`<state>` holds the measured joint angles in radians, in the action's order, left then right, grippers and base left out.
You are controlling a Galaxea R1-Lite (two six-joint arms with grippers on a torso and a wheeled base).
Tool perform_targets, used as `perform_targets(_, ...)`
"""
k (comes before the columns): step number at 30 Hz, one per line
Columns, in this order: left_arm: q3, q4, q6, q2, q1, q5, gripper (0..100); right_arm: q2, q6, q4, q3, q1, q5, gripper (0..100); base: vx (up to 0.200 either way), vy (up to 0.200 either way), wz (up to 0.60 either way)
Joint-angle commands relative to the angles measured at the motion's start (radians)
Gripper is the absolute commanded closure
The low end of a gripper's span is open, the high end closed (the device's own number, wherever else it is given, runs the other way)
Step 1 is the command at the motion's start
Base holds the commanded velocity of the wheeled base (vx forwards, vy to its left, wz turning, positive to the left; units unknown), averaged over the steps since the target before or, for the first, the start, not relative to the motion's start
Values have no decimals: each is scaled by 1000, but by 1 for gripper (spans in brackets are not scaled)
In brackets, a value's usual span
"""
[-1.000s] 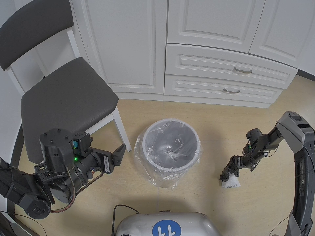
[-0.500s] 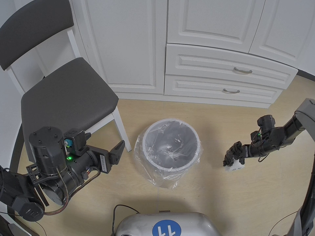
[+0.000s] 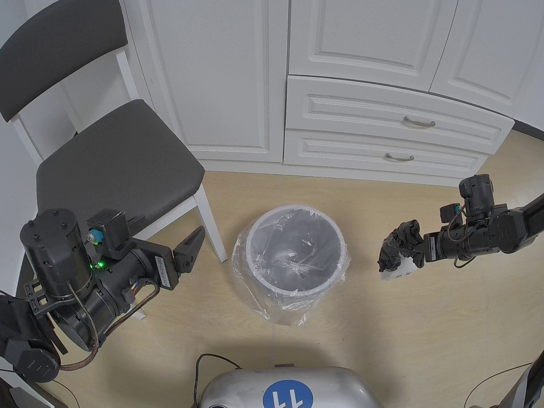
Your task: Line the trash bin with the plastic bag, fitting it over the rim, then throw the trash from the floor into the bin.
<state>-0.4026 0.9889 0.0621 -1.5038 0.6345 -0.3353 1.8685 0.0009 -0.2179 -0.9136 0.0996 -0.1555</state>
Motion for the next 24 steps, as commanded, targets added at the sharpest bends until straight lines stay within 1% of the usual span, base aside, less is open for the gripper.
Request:
perform_targets(1,-5,0,1,14,-6,-1,0,-68,1,-1,13,28,1,100,0,0,0)
perform_targets(4,-9,0,1,24,-25,7,0,-112,2,-1,32,45,17,100,0,0,0)
perform_targets(7,-9,0,1,39,-25,24,0,-154,4,-3,44,54,25,100,0,0,0)
perform_targets(11,-10,-1,2,59,-25,24,0,-206,13,-5,61,78,25,100,0,0,0)
perform_targets(13,-13,-3,1,68,-27,25,0,-241,21,-15,79,92,25,100,0,0,0)
perform_targets(14,-24,-12,1,70,-30,25,0,-266,44,-37,99,112,24,100,0,0,0)
perform_targets(15,-25,-12,2,70,-32,25,0,-270,48,-41,102,118,24,100,0,0,0)
perform_targets(18,-35,-12,1,68,-56,29,0,-287,117,-133,128,196,27,100,0,0,0)
perform_targets(20,-44,-12,1,71,-68,45,0,-282,156,-175,133,244,40,100,0,0,0)
perform_targets(21,-44,-12,1,71,-68,45,0,-282,156,-175,133,244,40,100,0,0,0)
perform_targets(22,-44,-13,2,86,-85,67,0,-270,197,-204,134,298,76,100,0,0,0)
perform_targets(24,-45,-18,2,102,-98,82,0,-247,226,-224,133,341,116,100,0,0,0)
